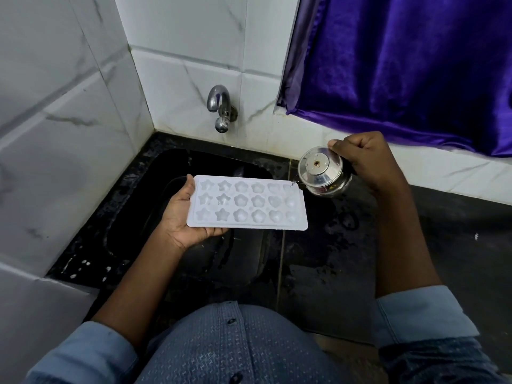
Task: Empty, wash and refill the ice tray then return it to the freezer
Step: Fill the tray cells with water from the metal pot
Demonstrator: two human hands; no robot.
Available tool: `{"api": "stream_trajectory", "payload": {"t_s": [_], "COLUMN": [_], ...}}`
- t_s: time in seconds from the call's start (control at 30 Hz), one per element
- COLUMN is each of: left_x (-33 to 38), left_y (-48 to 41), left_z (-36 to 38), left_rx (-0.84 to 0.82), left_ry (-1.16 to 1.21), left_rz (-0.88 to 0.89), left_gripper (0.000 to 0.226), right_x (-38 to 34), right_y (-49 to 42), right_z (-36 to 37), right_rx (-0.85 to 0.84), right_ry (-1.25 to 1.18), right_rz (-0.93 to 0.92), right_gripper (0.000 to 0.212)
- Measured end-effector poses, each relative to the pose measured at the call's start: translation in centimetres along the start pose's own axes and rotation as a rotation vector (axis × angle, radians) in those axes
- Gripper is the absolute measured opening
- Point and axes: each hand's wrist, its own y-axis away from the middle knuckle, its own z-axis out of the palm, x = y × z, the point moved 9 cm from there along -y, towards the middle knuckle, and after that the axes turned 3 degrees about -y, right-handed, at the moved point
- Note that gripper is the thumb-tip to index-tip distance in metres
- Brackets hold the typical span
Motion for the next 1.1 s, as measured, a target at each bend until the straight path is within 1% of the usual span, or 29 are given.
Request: {"api": "stream_trajectory", "payload": {"t_s": [0.3,0.63,1.1], "left_x": [-0.2,-0.2,0.3], "left_y": [-0.1,0.3,0.5], "left_z": [0.0,0.1,-0.1], "left_rx": [-0.024,-0.019,0.030], "left_ry": [0.015,0.031,0.020], "left_rz": [-0.005,-0.001,0.025], "left_gripper": [0.080,0.078,0.076], "right_x": [0.5,0.9,1.2], "right_y": [0.2,0.5,0.7], "right_z": [-0.7,-1.0,-0.7], "right_rx": [-0.003,-0.004,-0.005], "right_ry": [0.025,0.015,-0.008], "right_rz": [0.001,0.020,0.032], "right_gripper": [0.058,0.059,0.058]}}
